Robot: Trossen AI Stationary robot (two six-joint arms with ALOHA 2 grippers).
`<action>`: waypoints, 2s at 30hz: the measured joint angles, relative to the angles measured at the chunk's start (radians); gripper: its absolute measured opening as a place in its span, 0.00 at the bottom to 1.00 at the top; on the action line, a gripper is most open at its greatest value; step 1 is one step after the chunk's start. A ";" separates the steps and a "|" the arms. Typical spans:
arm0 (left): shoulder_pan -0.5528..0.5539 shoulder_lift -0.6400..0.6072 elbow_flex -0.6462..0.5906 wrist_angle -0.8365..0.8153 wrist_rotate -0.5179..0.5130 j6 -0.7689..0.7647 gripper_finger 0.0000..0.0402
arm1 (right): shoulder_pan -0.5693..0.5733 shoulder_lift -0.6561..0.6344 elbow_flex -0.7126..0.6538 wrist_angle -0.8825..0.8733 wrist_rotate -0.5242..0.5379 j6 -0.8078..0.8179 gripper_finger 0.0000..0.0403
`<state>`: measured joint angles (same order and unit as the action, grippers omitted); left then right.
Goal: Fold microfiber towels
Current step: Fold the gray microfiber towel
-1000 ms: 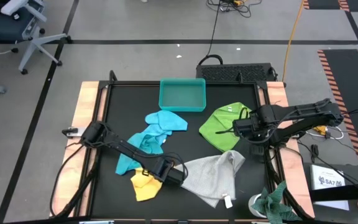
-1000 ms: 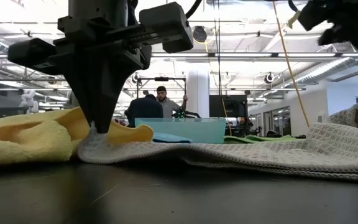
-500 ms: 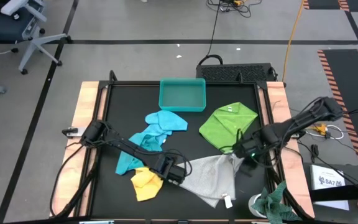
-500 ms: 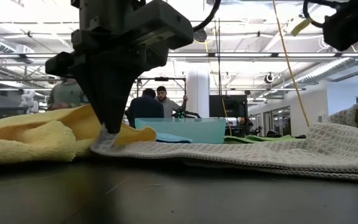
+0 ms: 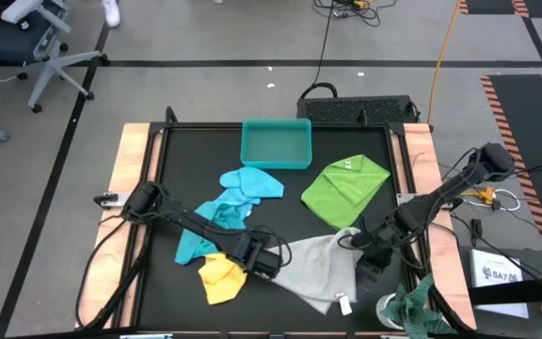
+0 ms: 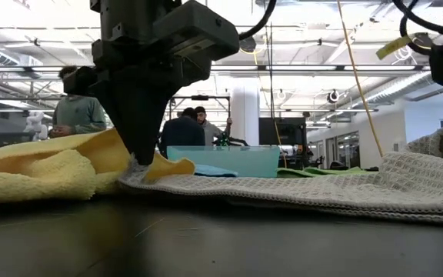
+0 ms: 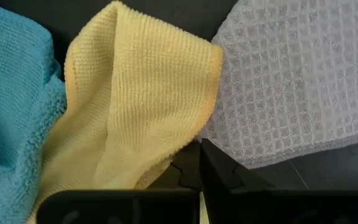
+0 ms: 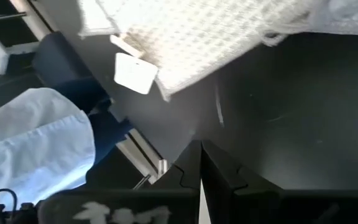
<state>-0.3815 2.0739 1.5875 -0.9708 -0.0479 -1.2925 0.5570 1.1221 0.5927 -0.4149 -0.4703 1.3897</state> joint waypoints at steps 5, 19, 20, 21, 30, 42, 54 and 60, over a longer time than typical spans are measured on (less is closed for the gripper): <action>0.013 0.000 0.000 0.005 -0.006 -0.013 0.01 | 0.002 0.000 -0.052 0.073 0.002 -0.084 0.00; 0.106 0.001 0.000 0.074 -0.067 -0.029 0.00 | -0.020 0.000 -0.248 0.409 -0.034 -0.014 0.10; 0.118 0.001 0.000 0.078 -0.068 -0.026 0.00 | -0.020 0.000 -0.248 0.411 -0.036 -0.016 0.13; 0.130 0.001 0.000 0.087 -0.068 -0.019 0.00 | -0.020 0.000 -0.248 0.412 -0.041 -0.020 0.15; 0.202 0.000 0.000 0.249 -0.055 0.091 0.00 | -0.021 0.000 -0.248 0.420 -0.051 -0.066 0.26; 0.183 -0.106 0.007 0.254 -0.145 0.120 0.00 | -0.032 0.000 -0.248 0.462 -0.050 -0.105 0.26; 0.139 -0.234 0.008 0.180 -0.298 0.105 0.00 | -0.221 0.000 -0.248 0.743 -0.045 -0.298 0.24; 0.109 -0.215 0.007 0.172 -0.301 0.053 0.00 | -0.364 0.000 -0.247 0.838 -0.025 -0.458 0.08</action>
<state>-0.2728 1.8587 1.5948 -0.7986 -0.3489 -1.2391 0.1934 1.1221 0.3455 0.4233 -0.4952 0.9316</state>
